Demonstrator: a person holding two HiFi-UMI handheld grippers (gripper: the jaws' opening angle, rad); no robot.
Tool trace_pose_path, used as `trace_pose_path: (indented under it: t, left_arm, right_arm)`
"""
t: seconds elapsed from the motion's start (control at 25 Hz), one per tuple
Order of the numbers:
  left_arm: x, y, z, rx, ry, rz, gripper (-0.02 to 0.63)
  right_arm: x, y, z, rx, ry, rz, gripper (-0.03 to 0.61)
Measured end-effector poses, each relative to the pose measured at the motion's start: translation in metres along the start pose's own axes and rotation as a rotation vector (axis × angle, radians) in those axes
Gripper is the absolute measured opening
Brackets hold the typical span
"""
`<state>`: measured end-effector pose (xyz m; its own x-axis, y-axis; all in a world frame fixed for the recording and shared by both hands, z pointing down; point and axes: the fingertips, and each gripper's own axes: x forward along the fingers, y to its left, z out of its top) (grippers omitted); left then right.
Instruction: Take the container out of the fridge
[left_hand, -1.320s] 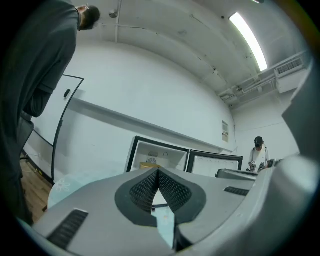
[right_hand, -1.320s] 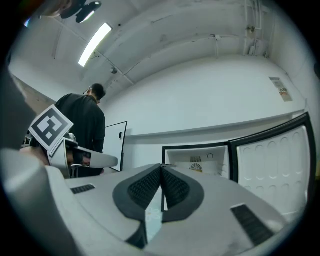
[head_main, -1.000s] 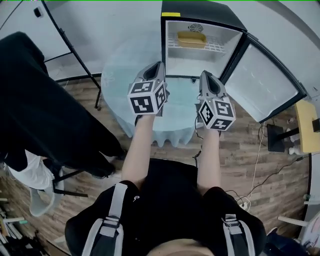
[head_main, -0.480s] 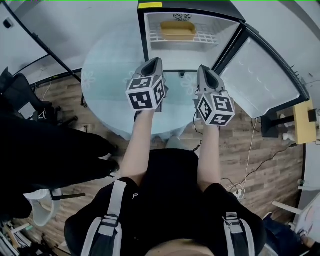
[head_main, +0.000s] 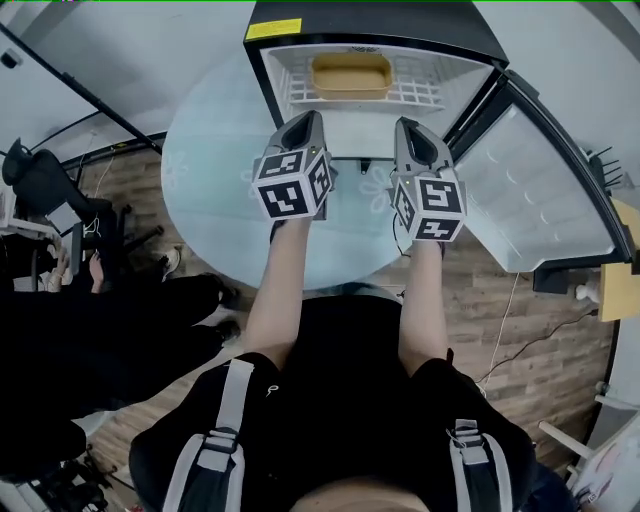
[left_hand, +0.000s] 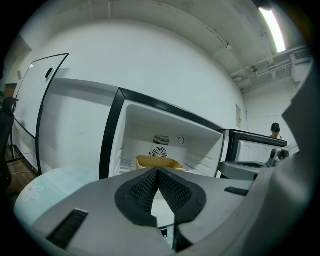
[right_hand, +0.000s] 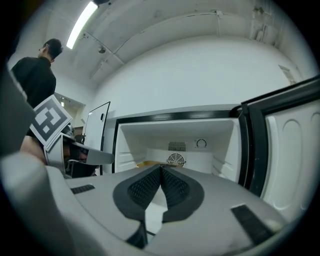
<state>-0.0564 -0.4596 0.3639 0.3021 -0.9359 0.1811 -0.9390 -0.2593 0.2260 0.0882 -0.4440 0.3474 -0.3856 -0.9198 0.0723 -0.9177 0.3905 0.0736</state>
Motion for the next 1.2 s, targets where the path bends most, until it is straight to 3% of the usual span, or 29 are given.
trace_pose_path:
  t: [0.28,0.84,1.08,1.2]
  left_arm:
    - [0.03,0.012,0.004,-0.011,-0.04,0.077,0.0]
    - [0.075,0.034,0.024,0.154,-0.035,0.22,0.0]
    - [0.091,0.037,0.025,0.16,-0.034,0.228,0.003]
    - [0.098,0.04,0.022,0.161,-0.02,0.232,0.088]
  right_arm:
    - [0.04,-0.022,-0.006,-0.001,0.012,0.042,0.005]
    - [0.107,-0.06,-0.005,0.016,0.018,-0.016,0.006]
    - [0.126,-0.065,-0.005,0.023,0.012,-0.024,0.006]
    - [0.133,-0.065,-0.007,0.02,0.016,-0.014,0.006]
